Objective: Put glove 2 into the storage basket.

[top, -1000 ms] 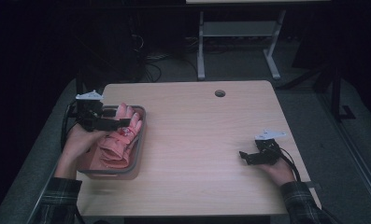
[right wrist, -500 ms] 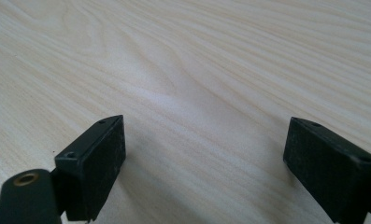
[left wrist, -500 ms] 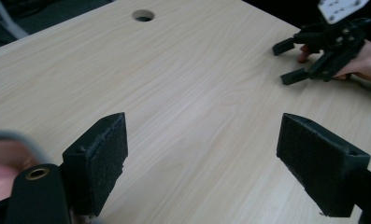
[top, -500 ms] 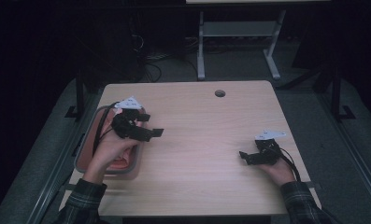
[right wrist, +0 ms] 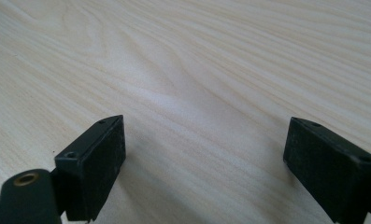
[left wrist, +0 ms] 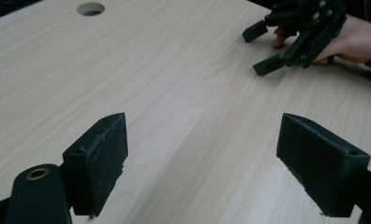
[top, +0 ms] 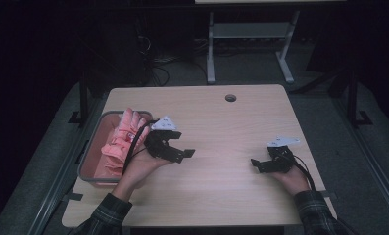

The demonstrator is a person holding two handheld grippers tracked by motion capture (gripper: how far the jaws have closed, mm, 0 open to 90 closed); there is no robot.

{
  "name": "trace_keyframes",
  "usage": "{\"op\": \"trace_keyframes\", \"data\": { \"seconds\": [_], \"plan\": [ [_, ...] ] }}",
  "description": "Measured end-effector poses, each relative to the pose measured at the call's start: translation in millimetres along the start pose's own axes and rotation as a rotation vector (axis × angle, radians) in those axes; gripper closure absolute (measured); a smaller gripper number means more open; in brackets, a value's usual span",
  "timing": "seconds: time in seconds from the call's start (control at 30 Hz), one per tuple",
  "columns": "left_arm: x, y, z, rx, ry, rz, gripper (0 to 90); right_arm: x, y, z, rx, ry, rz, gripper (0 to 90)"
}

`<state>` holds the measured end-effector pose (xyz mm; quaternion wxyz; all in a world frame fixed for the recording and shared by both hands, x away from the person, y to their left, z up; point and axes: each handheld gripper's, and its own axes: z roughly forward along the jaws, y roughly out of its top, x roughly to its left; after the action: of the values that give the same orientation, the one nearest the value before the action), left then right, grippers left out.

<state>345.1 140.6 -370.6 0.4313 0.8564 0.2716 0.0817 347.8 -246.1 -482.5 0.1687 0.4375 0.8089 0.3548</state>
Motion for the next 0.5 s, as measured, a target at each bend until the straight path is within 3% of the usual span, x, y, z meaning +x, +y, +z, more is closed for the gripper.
{"op": "trace_keyframes", "data": {
  "seconds": [0.5],
  "plan": [
    [-15.5,-34.7,47.0,0.096,0.033,0.052,15.9,-0.1,0.0,0.0,0.000,-0.001,-0.001,12.5]
  ]
}}
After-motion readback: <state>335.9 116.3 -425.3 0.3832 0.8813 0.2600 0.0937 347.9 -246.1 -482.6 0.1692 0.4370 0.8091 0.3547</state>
